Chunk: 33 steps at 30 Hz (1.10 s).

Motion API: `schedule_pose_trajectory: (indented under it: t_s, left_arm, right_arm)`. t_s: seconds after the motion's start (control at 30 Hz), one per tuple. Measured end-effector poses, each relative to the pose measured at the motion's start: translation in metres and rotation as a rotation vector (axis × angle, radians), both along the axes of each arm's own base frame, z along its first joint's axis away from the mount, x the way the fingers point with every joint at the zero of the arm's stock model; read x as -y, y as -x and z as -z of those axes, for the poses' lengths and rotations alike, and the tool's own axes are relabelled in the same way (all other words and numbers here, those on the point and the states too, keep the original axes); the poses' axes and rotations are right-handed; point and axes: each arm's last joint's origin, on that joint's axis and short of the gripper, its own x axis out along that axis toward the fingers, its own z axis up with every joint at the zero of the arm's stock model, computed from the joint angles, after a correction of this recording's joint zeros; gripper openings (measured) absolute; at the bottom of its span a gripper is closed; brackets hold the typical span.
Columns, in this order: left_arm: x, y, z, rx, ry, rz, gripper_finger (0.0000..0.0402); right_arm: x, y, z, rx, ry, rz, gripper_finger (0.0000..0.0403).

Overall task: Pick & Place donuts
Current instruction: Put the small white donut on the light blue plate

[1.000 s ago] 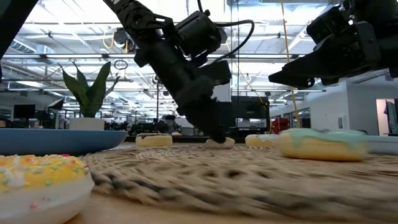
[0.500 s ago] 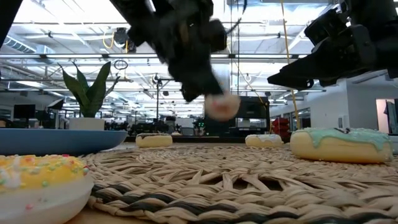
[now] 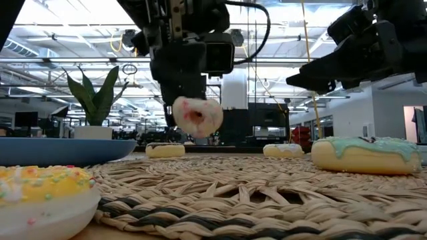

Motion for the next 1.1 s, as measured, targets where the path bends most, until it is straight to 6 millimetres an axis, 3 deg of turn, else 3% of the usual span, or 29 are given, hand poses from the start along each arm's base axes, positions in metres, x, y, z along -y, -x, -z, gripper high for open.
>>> schedule_pose_trajectory:
  t_s: [0.3,0.53,0.8,1.1]
  left_arm:
    - [0.002,-0.003,0.021,-0.066,-0.086,-0.061,0.0012]
    - [0.000,-0.006,0.029,-0.018,-0.200,-0.066,0.0006]
    - [-0.002,-0.008,0.027,0.013,-0.218,-0.066,0.0059]
    - [-0.015,-0.005,0.008,0.050,-0.242,-0.103,0.0066]
  right_arm:
    - [0.000,0.000,-0.003,0.023,-0.005,0.000,0.0251]
    - [0.000,0.000,-0.003,0.024,-0.005,-0.002,0.0251]
    - [0.000,0.000,-0.002,0.020,-0.004,-0.002,0.0251]
    - [0.000,0.000,-0.002,0.019,-0.004,-0.002,0.0251]
